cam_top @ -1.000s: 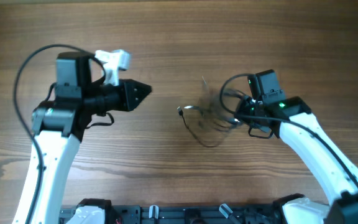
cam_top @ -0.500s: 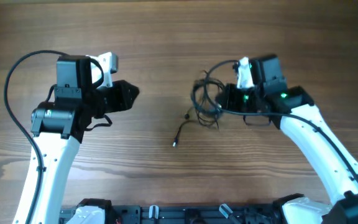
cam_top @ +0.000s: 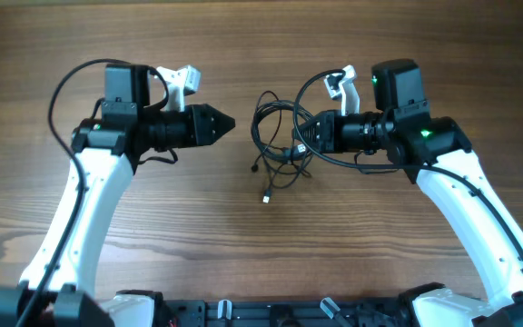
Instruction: Untangle cables
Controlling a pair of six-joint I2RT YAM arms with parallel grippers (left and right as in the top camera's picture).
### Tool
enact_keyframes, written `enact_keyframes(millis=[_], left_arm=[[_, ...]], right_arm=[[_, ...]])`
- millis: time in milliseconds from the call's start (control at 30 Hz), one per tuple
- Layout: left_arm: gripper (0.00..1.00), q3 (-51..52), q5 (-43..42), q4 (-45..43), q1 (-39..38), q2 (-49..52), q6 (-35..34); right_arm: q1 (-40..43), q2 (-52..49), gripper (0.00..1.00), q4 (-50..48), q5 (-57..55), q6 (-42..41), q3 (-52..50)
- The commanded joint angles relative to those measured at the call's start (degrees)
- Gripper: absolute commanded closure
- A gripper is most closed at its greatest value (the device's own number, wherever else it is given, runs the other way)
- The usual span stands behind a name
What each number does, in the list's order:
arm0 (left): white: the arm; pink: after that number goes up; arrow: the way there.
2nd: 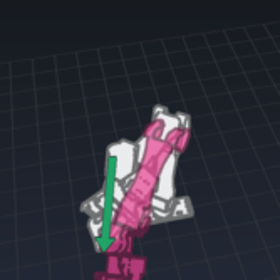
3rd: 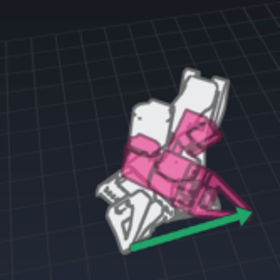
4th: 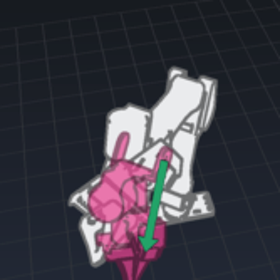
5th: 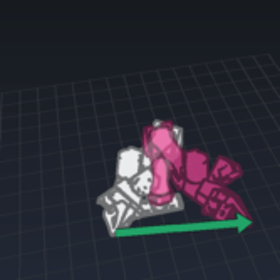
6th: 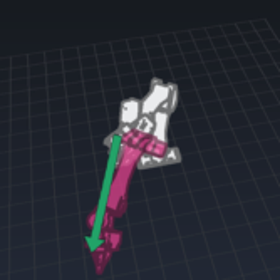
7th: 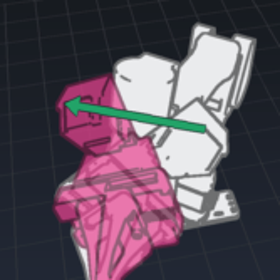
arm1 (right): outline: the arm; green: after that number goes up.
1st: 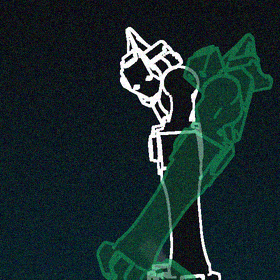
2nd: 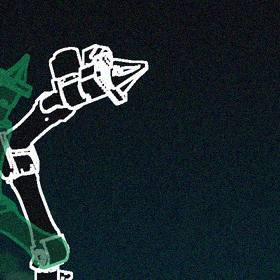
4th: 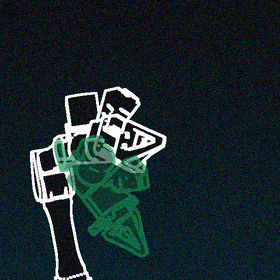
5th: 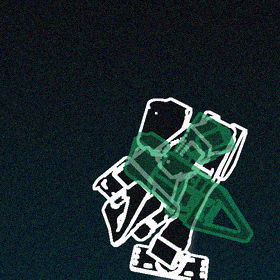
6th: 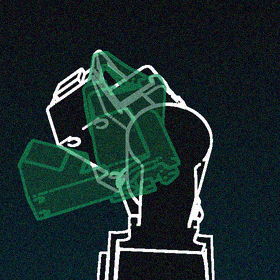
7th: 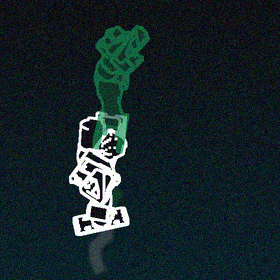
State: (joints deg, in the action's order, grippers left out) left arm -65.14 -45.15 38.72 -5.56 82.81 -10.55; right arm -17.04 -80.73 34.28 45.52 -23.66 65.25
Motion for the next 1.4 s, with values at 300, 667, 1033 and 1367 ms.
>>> enact_keyframes(millis=[300, 667, 1033, 1367], left_arm=[[0.64, -0.4, -0.2, -8.7, -6.6, 11.8, -2.4], [0.63, -0.4, -0.2, -14.8, -10.9, 14.5, -4.9], [0.56, -0.4, -4.5, -15.0, -12.5, 18.4, -6.9], [0.45, -0.4, -39.4, -30.8, -12.5, 20.0, -3.1]], right_arm=[[-0.2, 0.6, 0.96, -0.2, 3.8, 1.0, 1.0], [-0.2, 0.6, 0.96, -0.2, 3.7, 1.0, 1.0], [-0.1, 0.6, 0.96, -0.6, 3.4, 0.0, 1.0], [-0.1, 0.6, 0.95, 6.9, -22.9, -9.6, 1.0]])
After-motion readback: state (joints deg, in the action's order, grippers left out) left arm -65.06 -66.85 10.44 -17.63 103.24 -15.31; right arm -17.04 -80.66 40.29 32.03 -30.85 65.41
